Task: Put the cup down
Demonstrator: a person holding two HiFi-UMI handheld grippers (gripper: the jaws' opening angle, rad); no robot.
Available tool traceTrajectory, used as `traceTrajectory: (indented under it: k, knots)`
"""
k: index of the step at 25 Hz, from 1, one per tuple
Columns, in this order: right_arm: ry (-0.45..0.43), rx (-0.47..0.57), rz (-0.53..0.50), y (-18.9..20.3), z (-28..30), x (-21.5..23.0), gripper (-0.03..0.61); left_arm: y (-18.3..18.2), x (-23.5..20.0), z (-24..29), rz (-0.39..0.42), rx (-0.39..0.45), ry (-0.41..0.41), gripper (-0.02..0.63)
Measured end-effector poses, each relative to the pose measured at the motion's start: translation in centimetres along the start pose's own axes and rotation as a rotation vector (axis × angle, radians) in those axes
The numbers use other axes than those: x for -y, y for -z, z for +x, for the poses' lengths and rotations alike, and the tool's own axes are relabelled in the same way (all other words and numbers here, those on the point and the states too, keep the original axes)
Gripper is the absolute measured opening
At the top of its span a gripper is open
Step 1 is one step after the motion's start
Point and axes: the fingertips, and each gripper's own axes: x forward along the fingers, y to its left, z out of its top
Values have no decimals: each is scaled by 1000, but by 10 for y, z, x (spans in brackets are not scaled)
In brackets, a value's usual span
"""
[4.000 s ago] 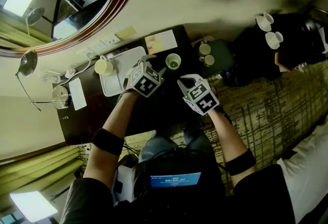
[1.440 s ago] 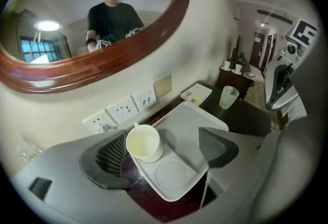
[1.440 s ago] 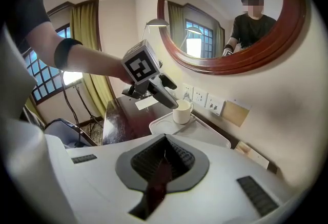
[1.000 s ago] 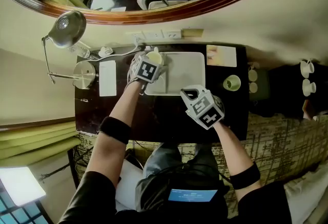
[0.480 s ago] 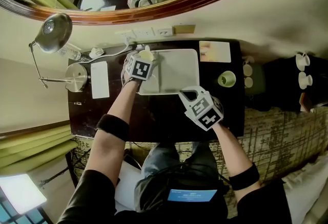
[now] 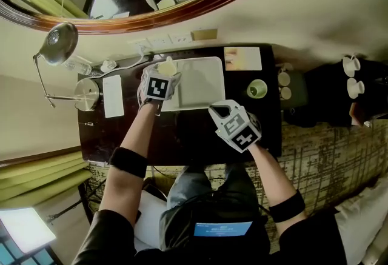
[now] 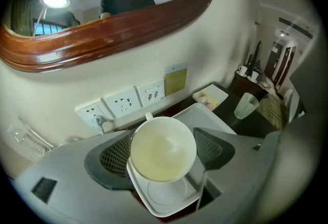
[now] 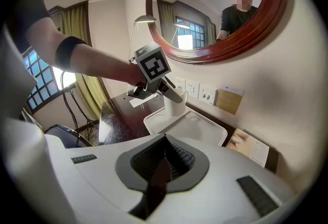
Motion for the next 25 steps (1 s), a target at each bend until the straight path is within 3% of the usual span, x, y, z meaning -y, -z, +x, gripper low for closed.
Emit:
traceTrajectory:
  k: [5, 12, 18, 25]
  knots:
    - [14, 14, 12, 13, -26, 11, 2, -11, 45, -36, 9, 44, 20, 378]
    - [75, 36, 67, 53, -81, 46, 2, -10, 155, -63, 23, 82, 111, 376]
    - [144, 27, 81, 106, -117, 84, 2, 0, 242, -65, 39, 85, 157, 376]
    - [152, 23, 128, 137, -148, 108, 2, 14, 331, -48, 69, 64, 212, 376]
